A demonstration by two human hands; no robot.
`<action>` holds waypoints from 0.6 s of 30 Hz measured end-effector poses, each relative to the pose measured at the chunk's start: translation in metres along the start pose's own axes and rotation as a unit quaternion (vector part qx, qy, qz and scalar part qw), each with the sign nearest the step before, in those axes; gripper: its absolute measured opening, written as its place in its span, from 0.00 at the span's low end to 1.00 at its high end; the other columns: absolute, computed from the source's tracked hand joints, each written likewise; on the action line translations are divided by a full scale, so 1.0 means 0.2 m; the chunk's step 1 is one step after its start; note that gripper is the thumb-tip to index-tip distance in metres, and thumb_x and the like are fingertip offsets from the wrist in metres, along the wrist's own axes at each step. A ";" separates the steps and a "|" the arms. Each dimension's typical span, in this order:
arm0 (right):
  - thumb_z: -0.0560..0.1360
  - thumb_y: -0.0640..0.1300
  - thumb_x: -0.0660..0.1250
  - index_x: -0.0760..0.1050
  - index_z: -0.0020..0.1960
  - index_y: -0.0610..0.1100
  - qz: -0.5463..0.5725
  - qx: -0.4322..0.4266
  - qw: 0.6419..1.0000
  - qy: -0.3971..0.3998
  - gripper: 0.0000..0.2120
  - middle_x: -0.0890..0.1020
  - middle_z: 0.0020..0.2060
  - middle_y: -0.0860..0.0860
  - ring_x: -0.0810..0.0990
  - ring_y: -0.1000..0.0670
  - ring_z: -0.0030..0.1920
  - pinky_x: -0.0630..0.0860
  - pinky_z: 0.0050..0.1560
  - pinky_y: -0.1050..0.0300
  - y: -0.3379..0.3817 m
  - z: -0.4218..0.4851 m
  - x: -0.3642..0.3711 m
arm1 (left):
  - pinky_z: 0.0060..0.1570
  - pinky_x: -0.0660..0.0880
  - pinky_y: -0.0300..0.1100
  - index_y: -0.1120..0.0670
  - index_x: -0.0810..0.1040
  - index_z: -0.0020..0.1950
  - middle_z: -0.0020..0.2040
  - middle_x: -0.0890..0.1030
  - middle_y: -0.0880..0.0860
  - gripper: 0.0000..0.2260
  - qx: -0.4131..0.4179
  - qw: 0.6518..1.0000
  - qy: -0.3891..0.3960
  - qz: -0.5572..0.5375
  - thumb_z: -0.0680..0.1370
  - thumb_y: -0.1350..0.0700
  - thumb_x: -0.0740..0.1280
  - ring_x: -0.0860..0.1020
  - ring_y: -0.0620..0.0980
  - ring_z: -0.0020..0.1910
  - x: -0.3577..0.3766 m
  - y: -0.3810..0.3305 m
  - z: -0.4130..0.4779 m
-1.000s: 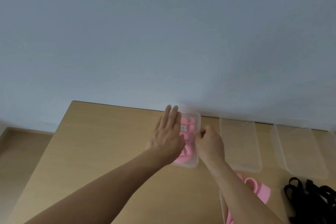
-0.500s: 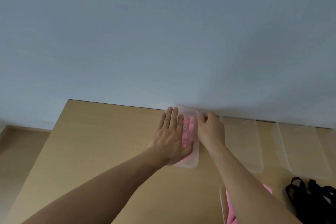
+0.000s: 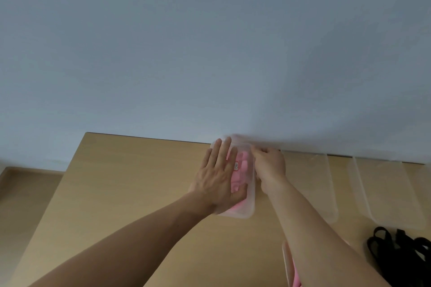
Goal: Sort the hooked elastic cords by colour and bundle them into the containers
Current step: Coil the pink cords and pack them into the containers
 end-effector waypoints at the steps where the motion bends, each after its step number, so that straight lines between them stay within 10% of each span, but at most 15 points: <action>1: 0.75 0.50 0.66 0.74 0.33 0.46 0.009 0.003 1.000 -0.003 0.13 0.73 0.26 0.52 0.70 0.49 0.28 0.65 0.32 0.58 -0.01 -0.01 0.00 | 0.76 0.39 0.53 0.58 0.46 0.80 0.80 0.39 0.57 0.40 -0.001 1.000 0.011 0.005 0.75 0.35 0.46 0.33 0.54 0.78 0.01 0.00 0.00; 18: 0.75 0.45 0.69 0.77 0.39 0.47 0.023 -0.013 1.000 -0.012 0.07 0.82 0.36 0.51 0.79 0.50 0.36 0.75 0.37 0.57 -0.21 -0.30 -0.10 | 0.75 0.32 0.50 0.58 0.42 0.80 0.79 0.37 0.57 0.39 -0.008 0.999 0.026 0.016 0.75 0.35 0.39 0.34 0.53 0.78 0.03 0.00 0.00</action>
Point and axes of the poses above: each hand's wrist, its own z-axis towards the middle knuckle, its own x-axis out of the palm, y = z × x, the point moved 10 cm from there along z, towards the middle knuckle
